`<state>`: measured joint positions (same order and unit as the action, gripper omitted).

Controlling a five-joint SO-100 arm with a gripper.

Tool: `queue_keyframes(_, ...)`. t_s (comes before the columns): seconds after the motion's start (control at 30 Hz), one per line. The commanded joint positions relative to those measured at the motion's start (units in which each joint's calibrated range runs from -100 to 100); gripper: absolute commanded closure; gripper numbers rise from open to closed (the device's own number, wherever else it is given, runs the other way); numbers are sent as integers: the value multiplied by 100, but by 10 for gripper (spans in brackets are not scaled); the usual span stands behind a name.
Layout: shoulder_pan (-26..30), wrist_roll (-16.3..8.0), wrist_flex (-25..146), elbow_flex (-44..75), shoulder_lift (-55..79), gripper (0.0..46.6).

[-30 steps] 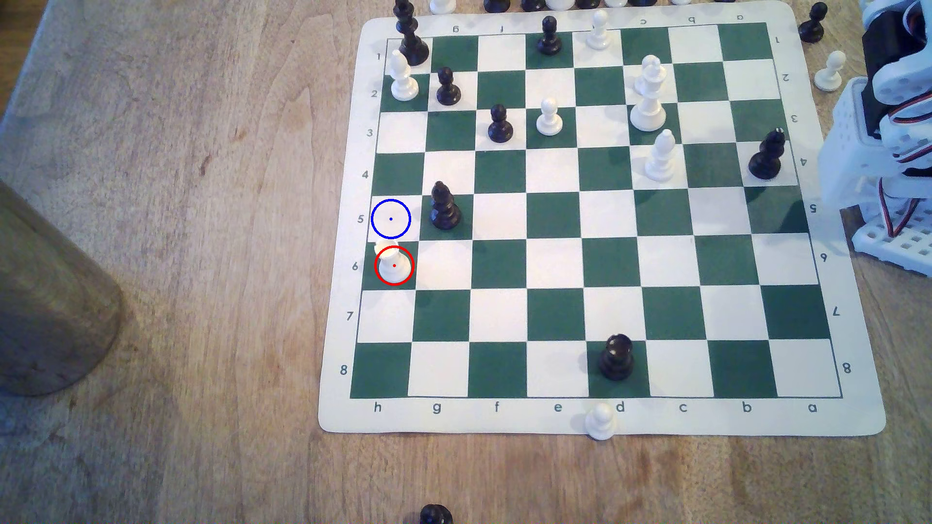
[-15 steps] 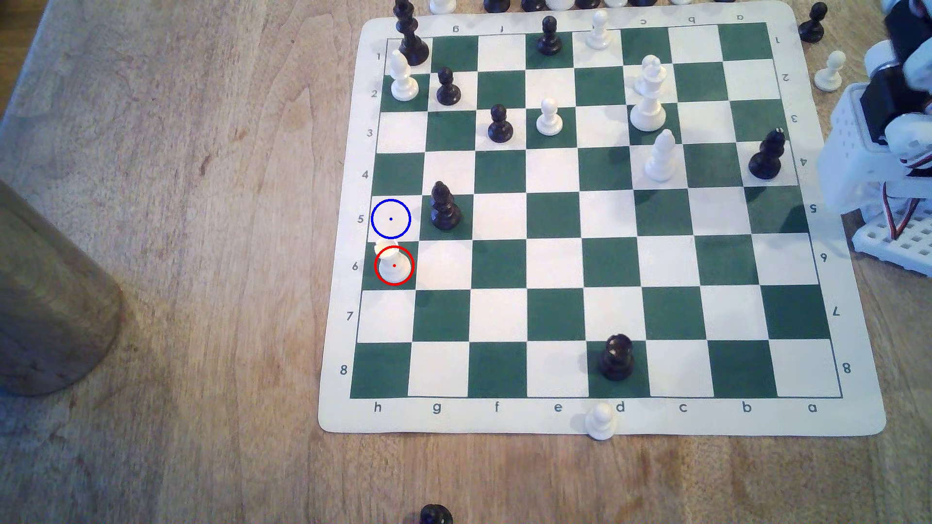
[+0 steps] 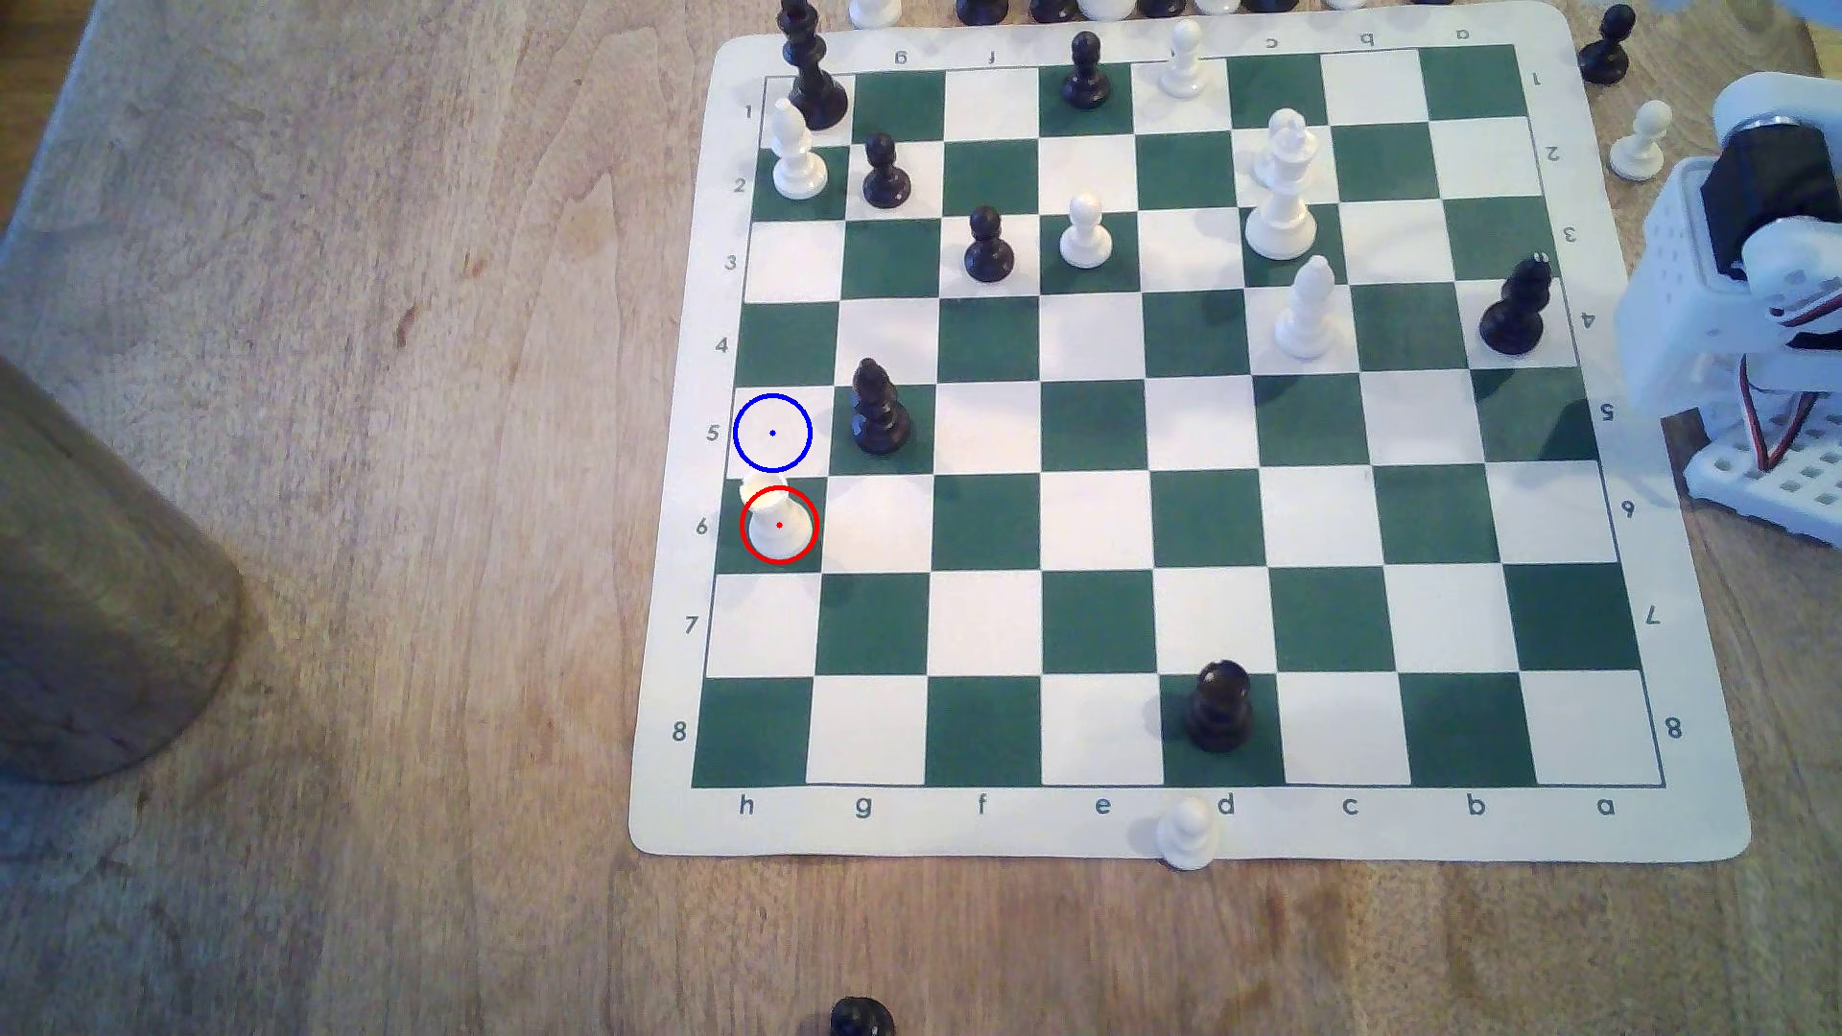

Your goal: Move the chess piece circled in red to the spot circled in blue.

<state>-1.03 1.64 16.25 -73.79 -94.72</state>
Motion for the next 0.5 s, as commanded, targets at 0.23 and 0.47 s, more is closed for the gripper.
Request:
queue_keyframes(0.23,584,-34,2338,607,482,459)
queue_keyframes(0.47,584,-127,2486,797,1085,443)
